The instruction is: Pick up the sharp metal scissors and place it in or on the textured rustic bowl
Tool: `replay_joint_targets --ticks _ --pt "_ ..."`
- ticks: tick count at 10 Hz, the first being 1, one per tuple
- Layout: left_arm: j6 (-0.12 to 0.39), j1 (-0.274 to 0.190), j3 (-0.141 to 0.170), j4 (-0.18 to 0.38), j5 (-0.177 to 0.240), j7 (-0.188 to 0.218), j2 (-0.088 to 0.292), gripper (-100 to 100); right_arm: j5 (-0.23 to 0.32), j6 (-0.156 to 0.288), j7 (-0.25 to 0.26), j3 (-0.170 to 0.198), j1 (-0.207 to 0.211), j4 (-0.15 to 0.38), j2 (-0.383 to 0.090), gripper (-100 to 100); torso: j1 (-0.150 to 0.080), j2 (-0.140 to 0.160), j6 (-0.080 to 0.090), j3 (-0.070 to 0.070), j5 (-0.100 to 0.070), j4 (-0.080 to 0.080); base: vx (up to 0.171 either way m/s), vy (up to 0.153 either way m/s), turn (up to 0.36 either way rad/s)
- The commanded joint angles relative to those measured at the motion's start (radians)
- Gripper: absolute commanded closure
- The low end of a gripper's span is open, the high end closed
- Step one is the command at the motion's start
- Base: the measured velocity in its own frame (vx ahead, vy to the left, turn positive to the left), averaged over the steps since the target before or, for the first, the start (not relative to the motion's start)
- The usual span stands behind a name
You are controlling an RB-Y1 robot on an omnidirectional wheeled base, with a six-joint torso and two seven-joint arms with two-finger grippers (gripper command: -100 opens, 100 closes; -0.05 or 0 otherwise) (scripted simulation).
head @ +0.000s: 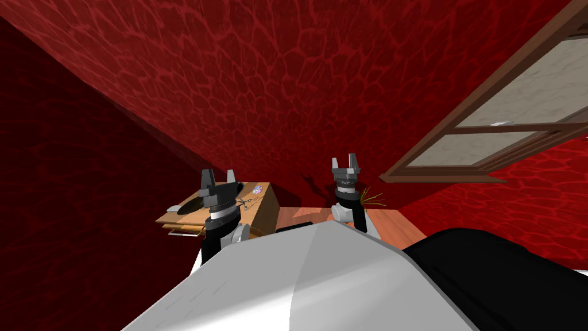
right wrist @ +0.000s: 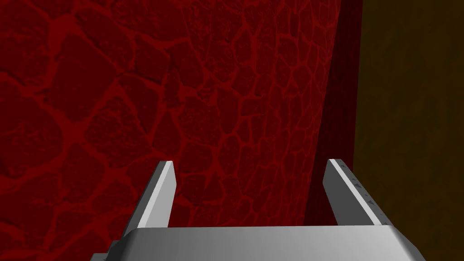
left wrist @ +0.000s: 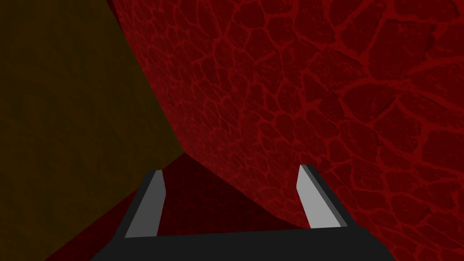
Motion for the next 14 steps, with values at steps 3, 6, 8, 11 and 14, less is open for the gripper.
replay_joint_targets --ticks 3,6,8,11,14 --pt "0.009 0.019 0.035 0.031 -0.008 -0.038 0.074 -100 0.0 0.0 0.0 0.0 0.0 0.0 0.0 0 0.0 0.003 0.0 0.001 0.0 0.001 -0.046 -0.006 0.075" --pt "0.02 0.035 0.066 0.069 -0.022 -0.076 0.128 -100 0.0 0.0 0.0 0.0 0.0 0.0 0.0 0 0.0 0.005 0.0 0.003 0.0 0.001 -0.067 -0.008 0.065" --pt "0.031 0.046 0.087 0.102 -0.036 -0.106 0.168 -100 0.0 0.0 0.0 0.0 0.0 0.0 0.0 0 0.0 0.004 0.0 0.002 0.0 0.001 -0.058 0.001 0.066" --pt "0.05 0.061 0.115 0.161 -0.064 -0.155 0.234 -100 0.0 0.0 0.0 0.0 0.0 0.0 0.0 0 0.0 0.004 0.0 0.002 0.0 0.001 -0.049 -0.001 0.05" --pt "0.073 0.073 0.138 0.229 -0.101 -0.204 0.301 -100 0.0 0.0 0.0 0.0 0.0 0.0 0.0 0 0.0 0.003 0.0 0.002 0.0 0.001 -0.042 0.003 0.033"
